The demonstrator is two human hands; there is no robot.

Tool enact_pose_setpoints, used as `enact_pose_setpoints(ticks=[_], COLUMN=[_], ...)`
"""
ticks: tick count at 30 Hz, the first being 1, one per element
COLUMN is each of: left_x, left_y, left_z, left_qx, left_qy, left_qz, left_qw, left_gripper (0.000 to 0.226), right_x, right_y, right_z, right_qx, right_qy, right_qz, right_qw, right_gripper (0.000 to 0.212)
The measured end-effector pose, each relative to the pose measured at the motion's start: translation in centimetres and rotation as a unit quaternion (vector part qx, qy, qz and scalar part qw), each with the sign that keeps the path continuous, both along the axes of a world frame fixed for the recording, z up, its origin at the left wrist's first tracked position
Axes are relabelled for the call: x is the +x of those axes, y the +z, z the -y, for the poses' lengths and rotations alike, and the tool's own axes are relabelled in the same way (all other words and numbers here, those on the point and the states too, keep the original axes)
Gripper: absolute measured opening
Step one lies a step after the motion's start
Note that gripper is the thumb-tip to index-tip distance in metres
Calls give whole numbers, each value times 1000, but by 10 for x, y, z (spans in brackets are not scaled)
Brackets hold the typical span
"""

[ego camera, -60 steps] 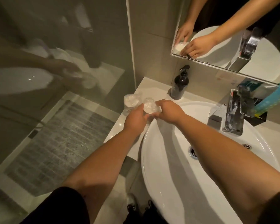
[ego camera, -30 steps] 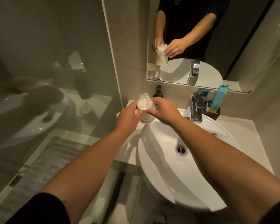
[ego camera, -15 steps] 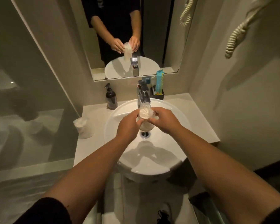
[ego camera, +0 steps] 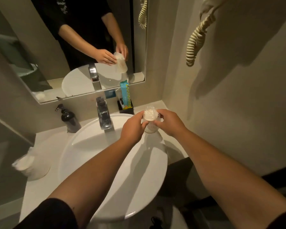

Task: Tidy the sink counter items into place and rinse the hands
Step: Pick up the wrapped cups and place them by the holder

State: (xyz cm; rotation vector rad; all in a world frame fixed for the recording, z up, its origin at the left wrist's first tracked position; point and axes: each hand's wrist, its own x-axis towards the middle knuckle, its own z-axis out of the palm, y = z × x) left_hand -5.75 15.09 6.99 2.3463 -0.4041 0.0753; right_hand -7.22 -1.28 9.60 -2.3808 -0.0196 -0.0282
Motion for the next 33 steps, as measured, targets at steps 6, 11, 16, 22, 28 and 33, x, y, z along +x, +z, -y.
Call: enact_pose_setpoints(ticks=[6, 11, 16, 22, 28, 33], left_x=[70, 119, 152, 180, 190, 197], left_y=[-13, -35, -61, -89, -100, -108], left_z=[37, 51, 47, 50, 57, 60], left_qx=[7, 10, 17, 34, 17, 40], left_qy=[24, 56, 80, 96, 145, 152], left_qz=[-12, -25, -40, -62, -93, -102], left_qw=[1000, 998, 996, 993, 985, 982], left_gripper=[40, 39, 39, 35, 33, 38], right_x=[78, 137, 181, 213, 230, 240], right_y=[-15, -32, -62, -98, -116, -126], right_z=[36, 47, 42, 40, 34, 30], right_qx=[15, 12, 10, 23, 54, 66], right_qy=[13, 29, 53, 65, 65, 62], right_qz=[-13, -39, -60, -80, -108, -110], right_qw=[1000, 999, 997, 994, 991, 990], right_gripper=[30, 36, 38, 41, 44, 48])
